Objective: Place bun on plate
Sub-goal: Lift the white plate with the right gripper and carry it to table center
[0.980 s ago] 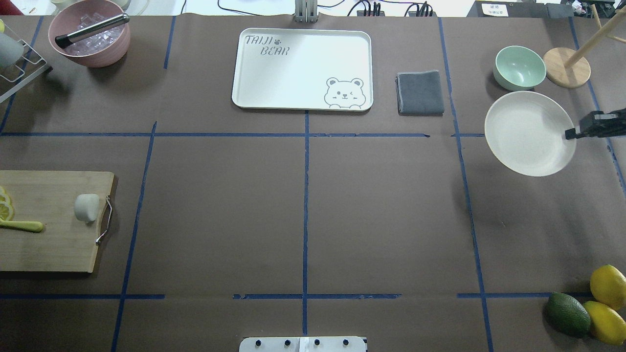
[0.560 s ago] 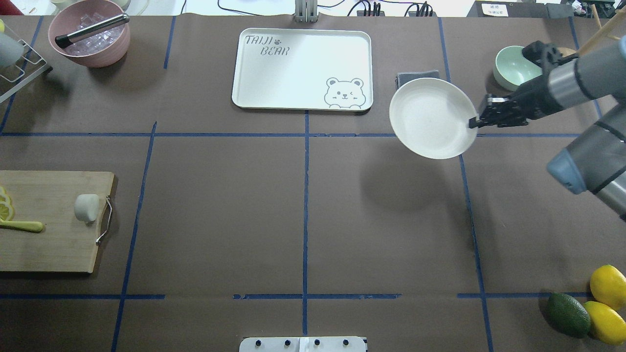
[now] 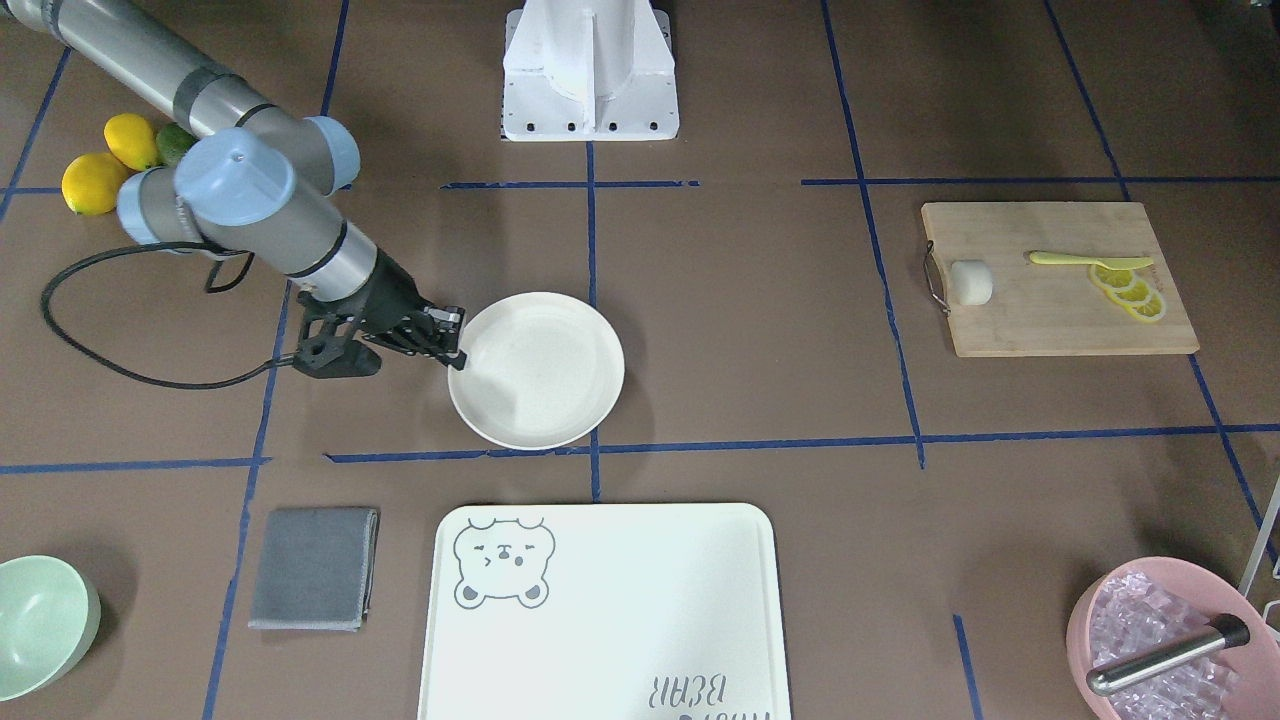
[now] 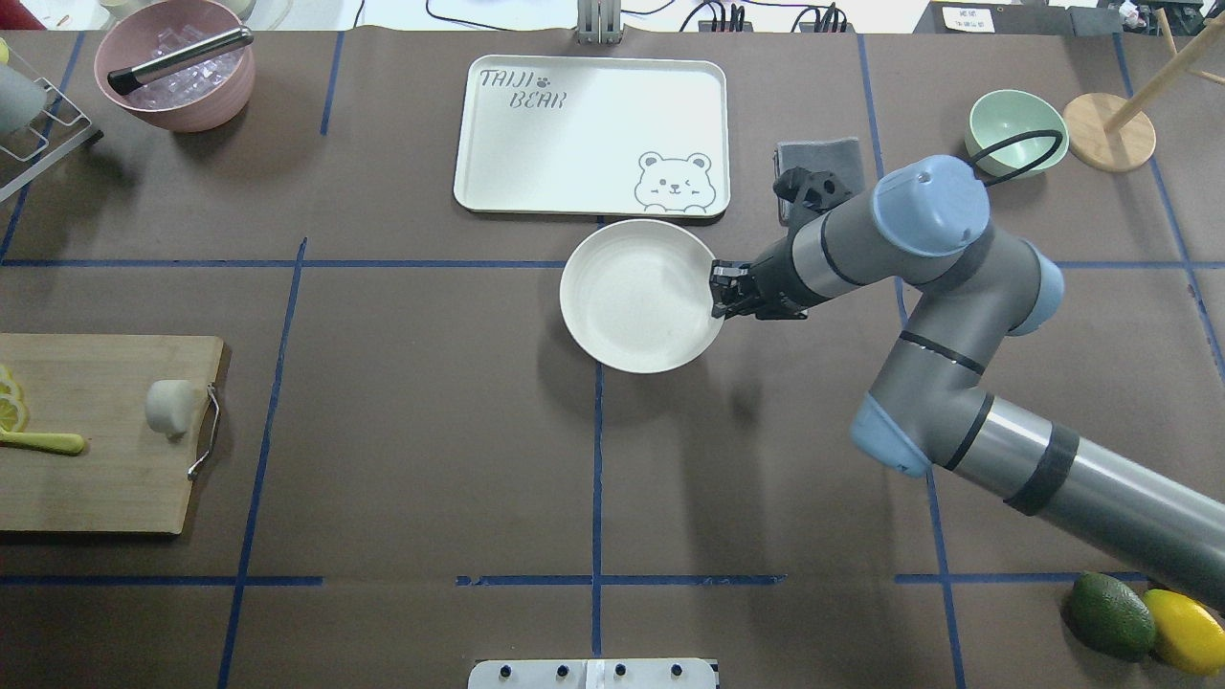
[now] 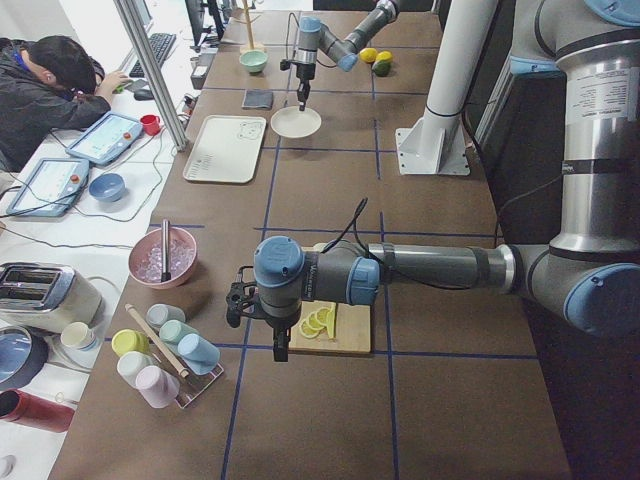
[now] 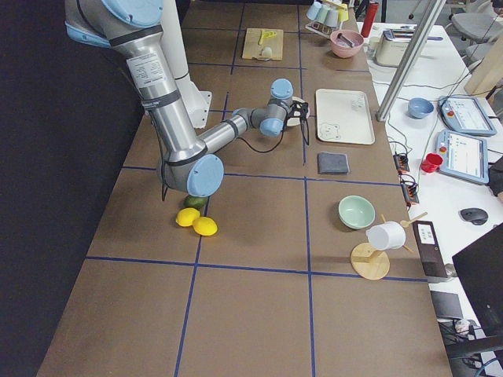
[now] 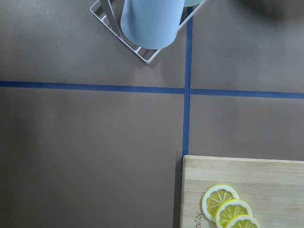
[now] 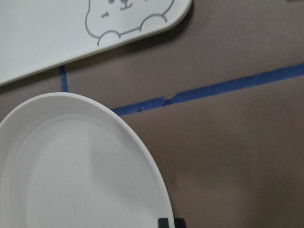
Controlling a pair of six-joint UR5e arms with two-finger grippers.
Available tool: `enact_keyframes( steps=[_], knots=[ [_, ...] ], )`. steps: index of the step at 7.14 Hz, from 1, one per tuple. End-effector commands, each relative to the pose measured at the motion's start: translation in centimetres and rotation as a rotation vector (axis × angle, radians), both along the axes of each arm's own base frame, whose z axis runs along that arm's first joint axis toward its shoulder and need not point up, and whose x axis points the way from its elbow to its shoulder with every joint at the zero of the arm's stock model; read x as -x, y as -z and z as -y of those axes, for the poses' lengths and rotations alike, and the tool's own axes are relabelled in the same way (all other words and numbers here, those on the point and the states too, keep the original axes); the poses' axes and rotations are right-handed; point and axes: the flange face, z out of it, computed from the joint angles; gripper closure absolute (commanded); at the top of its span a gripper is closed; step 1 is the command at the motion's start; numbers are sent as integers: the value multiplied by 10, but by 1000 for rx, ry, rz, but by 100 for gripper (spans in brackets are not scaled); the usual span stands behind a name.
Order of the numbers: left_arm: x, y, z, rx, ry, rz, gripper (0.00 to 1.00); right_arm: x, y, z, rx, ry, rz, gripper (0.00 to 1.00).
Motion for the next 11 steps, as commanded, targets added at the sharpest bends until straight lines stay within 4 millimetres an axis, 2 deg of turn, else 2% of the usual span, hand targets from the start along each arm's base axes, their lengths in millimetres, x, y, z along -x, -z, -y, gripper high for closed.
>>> enact_keyframes(
  steps=[1,3,6,7,8,9,10,11],
  knots=[
    [0,-1,0,0,-1,0,0,43,15,-38,-8,-8,-17,100],
    [1,-1,0,0,0,0,0,34,31,-53,1,6,-31,100],
    [0,-1,0,3,-1,0,0,42,17,-66,9,22,-53,97],
    [0,-1,1,1,-1,0,0,43,18,-66,9,22,-53,82],
    [0,0,1,-2,-1,0,0,42,18,-66,8,26,-51,50],
    [0,1,2,-2,0,0,0,42,19,-67,8,27,-49,1],
    [0,3,3,-5,0,2,0,38,26,-67,1,27,-36,0],
    [0,17,6,-33,3,5,0,17,37,-60,-3,18,-15,0]
  ],
)
